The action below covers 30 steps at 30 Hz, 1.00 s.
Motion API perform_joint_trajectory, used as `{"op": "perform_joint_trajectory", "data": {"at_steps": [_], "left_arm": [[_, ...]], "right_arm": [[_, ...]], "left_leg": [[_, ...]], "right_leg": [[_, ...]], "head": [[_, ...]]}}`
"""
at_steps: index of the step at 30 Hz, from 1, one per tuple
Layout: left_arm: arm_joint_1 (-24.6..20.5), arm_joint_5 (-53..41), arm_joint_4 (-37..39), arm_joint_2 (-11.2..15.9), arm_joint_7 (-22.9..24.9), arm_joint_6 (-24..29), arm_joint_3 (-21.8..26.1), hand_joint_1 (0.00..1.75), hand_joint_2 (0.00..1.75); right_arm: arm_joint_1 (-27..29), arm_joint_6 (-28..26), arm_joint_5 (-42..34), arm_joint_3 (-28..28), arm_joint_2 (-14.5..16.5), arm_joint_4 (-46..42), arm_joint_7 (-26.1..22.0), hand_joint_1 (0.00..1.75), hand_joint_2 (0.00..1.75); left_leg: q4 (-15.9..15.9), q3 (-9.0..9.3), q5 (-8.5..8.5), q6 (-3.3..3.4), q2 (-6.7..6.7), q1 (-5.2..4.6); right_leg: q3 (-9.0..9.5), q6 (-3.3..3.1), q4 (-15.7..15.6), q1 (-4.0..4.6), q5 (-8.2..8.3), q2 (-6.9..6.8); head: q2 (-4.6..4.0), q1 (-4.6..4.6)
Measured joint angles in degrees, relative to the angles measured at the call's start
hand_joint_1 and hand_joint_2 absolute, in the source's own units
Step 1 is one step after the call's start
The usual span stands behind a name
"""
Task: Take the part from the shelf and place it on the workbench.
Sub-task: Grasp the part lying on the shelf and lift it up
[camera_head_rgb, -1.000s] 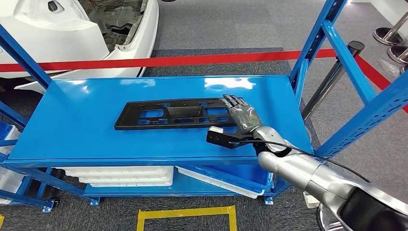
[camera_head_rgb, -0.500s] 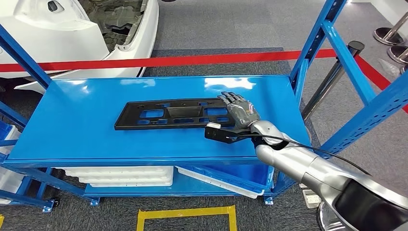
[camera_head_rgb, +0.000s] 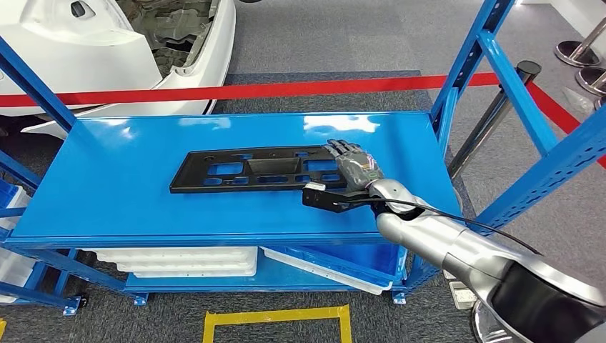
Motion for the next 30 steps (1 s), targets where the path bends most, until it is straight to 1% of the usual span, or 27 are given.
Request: {"op": "perform_joint_trajectory", "data": {"at_steps": [13,15,16,17,19,20,21,22,23,30], "left_arm": [[-0.02,0.00,0.00,0.30,0.11,-0.02,0.00,0.00,0.00],[-0.02,0.00,0.00,0.33,0.15,-0.02,0.00,0.00,0.00],[-0.02,0.00,0.00,0.35,0.18,-0.02,0.00,0.00,0.00],[-0.02,0.00,0.00,0.36,0.21,-0.02,0.00,0.00,0.00],[-0.01,0.00,0.00,0.38,0.25,-0.02,0.00,0.00,0.00],[-0.01,0.00,0.00,0.39,0.28,-0.02,0.00,0.00,0.00],[-0.01,0.00,0.00,0.40,0.33,-0.02,0.00,0.00,0.00],[-0.01,0.00,0.00,0.41,0.39,-0.02,0.00,0.00,0.00],[0.00,0.00,0.00,0.42,0.45,-0.02,0.00,0.00,0.00],[0.01,0.01,0.00,0.44,0.61,0.08,0.00,0.00,0.00]], "right_arm": [[-0.32,-2.08,-0.12,0.71,0.21,3.45,1.13,0.00,1.75],[-0.35,-2.19,-0.09,0.72,0.22,3.85,1.14,0.04,1.75],[-0.37,-2.31,-0.05,0.72,0.23,4.02,1.18,0.14,1.75],[-0.39,-2.47,0.02,0.73,0.23,4.18,1.25,0.44,1.75],[-0.40,-2.96,0.34,0.73,0.23,4.52,1.51,1.19,1.75],[-0.40,-3.26,0.56,0.73,0.23,4.71,1.67,1.53,1.75],[-0.41,-3.61,0.78,0.73,0.23,4.90,1.84,1.67,1.75],[-0.41,-3.96,0.96,0.73,0.23,5.07,1.98,1.73,1.75],[-0.41,-4.29,1.11,0.73,0.23,5.25,2.07,1.75,1.75],[-0.58,-6.20,2.19,0.73,0.23,5.89,2.06,1.75,1.75]], "left_leg": [[0.01,0.02,0.01,-0.01,0.00,0.01],[0.01,0.02,0.01,-0.01,0.00,0.01],[0.01,0.03,0.01,-0.01,0.00,0.01],[0.01,0.03,0.01,-0.01,0.00,0.01],[0.01,0.03,0.01,-0.01,0.00,0.01],[0.01,0.04,0.01,-0.01,0.00,0.01],[0.01,0.04,0.01,-0.01,0.00,0.01],[0.01,0.04,0.01,-0.01,0.01,0.01],[0.01,0.04,0.01,-0.01,0.01,0.01],[0.01,0.05,0.01,-0.01,0.01,0.01]], "right_leg": [[0.00,0.00,0.00,-0.01,0.00,0.00],[0.00,0.00,0.00,0.00,0.00,0.00],[0.01,0.00,0.00,0.00,0.00,0.00],[0.01,0.00,0.00,0.00,0.00,0.00],[0.01,0.00,0.00,0.00,0.00,0.00],[0.01,0.00,0.00,0.00,0.00,0.00],[0.01,0.00,0.00,0.00,0.00,0.00],[0.01,0.00,0.00,0.00,0.00,0.00],[0.01,0.00,0.00,0.00,0.00,0.00],[0.02,0.00,0.00,-0.01,0.00,0.01]], "head": [[0.00,0.00],[0.00,-0.01],[0.00,-0.01],[0.00,-0.01],[0.00,-0.01],[0.00,-0.01],[0.00,0.00],[0.00,0.00],[0.00,0.01],[0.00,-0.01]]}}
